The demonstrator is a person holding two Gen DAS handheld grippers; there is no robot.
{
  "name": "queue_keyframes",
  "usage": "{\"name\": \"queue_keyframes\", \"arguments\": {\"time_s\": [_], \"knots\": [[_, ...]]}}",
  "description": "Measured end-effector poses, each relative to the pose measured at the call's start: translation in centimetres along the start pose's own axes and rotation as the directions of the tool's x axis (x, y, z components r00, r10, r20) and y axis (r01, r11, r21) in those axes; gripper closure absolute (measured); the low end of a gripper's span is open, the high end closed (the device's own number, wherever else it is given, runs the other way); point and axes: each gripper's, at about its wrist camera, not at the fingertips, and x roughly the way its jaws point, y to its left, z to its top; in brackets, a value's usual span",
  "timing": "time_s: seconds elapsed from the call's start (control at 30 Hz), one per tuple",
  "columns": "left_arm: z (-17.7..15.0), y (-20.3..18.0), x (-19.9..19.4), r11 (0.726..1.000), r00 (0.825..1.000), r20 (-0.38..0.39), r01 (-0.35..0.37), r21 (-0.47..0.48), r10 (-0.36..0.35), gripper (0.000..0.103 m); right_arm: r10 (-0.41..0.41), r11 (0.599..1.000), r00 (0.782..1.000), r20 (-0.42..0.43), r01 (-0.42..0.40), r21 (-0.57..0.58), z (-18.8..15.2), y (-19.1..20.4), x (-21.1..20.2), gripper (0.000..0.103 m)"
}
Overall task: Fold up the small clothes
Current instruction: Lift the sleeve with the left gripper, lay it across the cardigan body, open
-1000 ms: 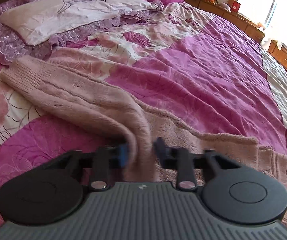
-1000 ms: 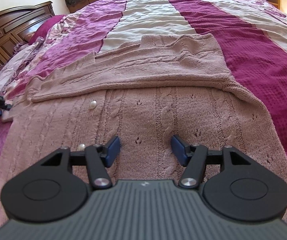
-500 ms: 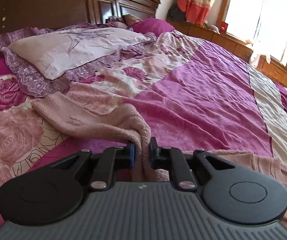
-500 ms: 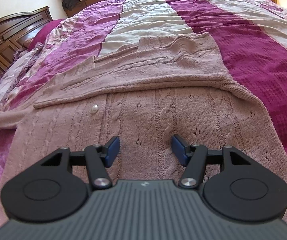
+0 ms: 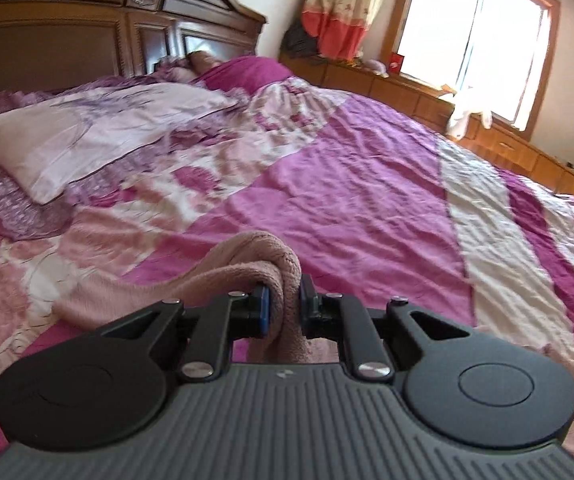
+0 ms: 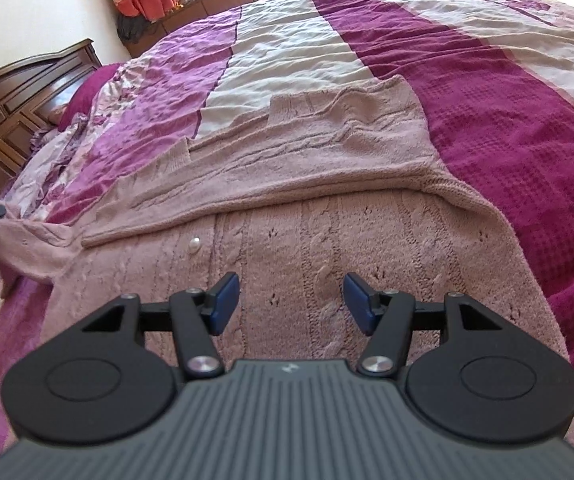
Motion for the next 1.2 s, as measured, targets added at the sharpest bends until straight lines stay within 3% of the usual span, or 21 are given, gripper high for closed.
{"name": "queue_keyframes", "arguments": {"time_s": [0.5, 0.83, 1.1, 1.17, 1.2], "knots": [[-0.6, -12.6, -1.4, 0.983, 0.99, 0.01, 0.142, 0.117, -0.144, 0.088, 0.018, 0.998, 0.999, 0.038, -0.02, 0.059, 0.4, -2.0, -1.0, 0.043], [-6.2, -18.4, 1.6, 0.957, 0.976, -0.131, 0.196, 0.213, -0.171, 0.088, 0.02, 0.995, 0.999, 0.029, -0.023, 0.093, -0.2, -3.7, -0.7, 0.043], [-10.9, -19.7, 3.5, 0.936, 0.952, -0.248, 0.244, 0.254, -0.181, 0.087, 0.031, 0.995, 0.999, 0.025, -0.033, 0.098, -0.5, -4.2, -0.4, 0.043], [-11.7, -19.9, 3.7, 0.931, 0.944, -0.276, 0.252, 0.262, -0.178, 0.082, 0.032, 0.995, 0.999, 0.024, -0.035, 0.098, -0.5, -4.3, -0.3, 0.043], [-11.9, -19.9, 3.8, 0.932, 0.941, -0.289, 0.253, 0.261, -0.175, 0.071, 0.033, 0.995, 0.999, 0.025, -0.036, 0.097, -0.5, -4.3, -0.3, 0.043]]}}
